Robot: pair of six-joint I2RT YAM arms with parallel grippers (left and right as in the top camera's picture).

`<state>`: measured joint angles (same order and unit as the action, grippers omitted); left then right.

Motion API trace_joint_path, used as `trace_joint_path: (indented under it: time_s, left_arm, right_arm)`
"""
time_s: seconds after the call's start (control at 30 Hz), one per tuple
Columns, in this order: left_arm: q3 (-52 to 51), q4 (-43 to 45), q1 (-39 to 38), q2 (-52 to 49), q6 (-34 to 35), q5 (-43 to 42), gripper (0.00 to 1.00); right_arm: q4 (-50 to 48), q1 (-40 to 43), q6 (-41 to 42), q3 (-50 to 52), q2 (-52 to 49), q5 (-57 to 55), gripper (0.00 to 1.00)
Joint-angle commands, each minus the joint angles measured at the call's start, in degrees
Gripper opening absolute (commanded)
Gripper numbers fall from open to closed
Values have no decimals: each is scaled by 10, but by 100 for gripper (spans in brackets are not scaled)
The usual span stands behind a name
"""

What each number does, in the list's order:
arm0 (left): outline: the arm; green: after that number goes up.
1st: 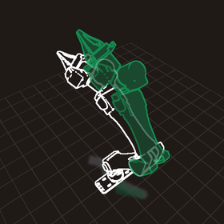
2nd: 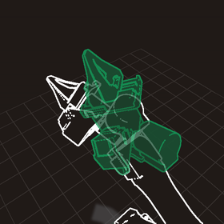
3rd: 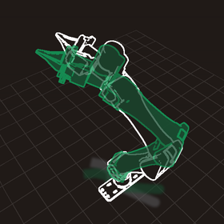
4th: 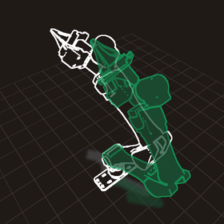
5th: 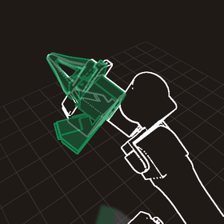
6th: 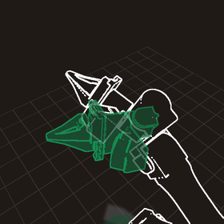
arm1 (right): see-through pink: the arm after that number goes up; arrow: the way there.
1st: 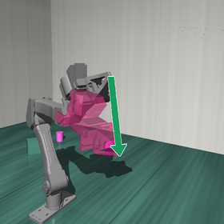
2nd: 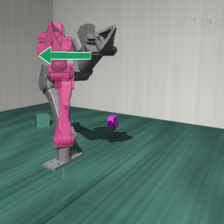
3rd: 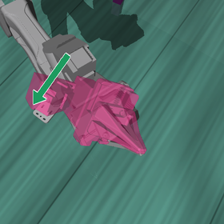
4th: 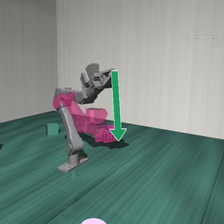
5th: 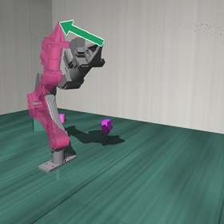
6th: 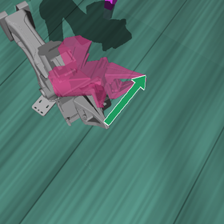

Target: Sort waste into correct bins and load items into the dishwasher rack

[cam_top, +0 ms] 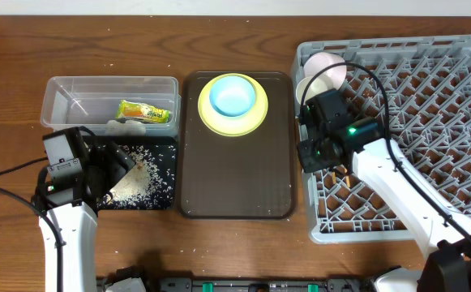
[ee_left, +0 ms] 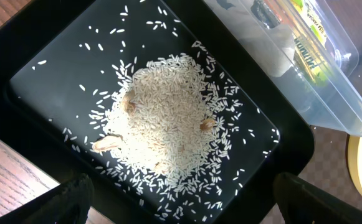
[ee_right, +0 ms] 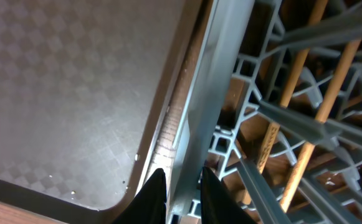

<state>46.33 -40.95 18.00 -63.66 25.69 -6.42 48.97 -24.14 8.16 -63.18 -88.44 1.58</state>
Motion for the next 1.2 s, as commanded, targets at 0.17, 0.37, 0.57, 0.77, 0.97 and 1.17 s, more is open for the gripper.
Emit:
trace_joint_path:
  time_s: [0.17, 0.37, 0.57, 0.77, 0.97, 1.17]
  left_arm:
    - [8, -2, 3, -1, 3, 9, 95]
    - [8, -1, 3, -1, 3, 9, 95]
    - [8, -2, 3, -1, 3, 9, 95]
    - [8, -2, 3, -1, 3, 9, 95]
    - [8, -2, 3, -1, 3, 9, 96]
    - [8, -2, 3, -1, 3, 9, 95]
  right_arm:
    - [-6, -8, 26, 22, -1, -7, 16]
    - [-27, -8, 49, 23, -1, -7, 5]
    - [-59, -8, 66, 23, -1, -5, 2]
    - [-74, -8, 66, 23, -1, -5, 2]
    - [-91, -9, 66, 23, -1, 6, 2]
    - [-99, -18, 66, 23, -1, 6, 3]
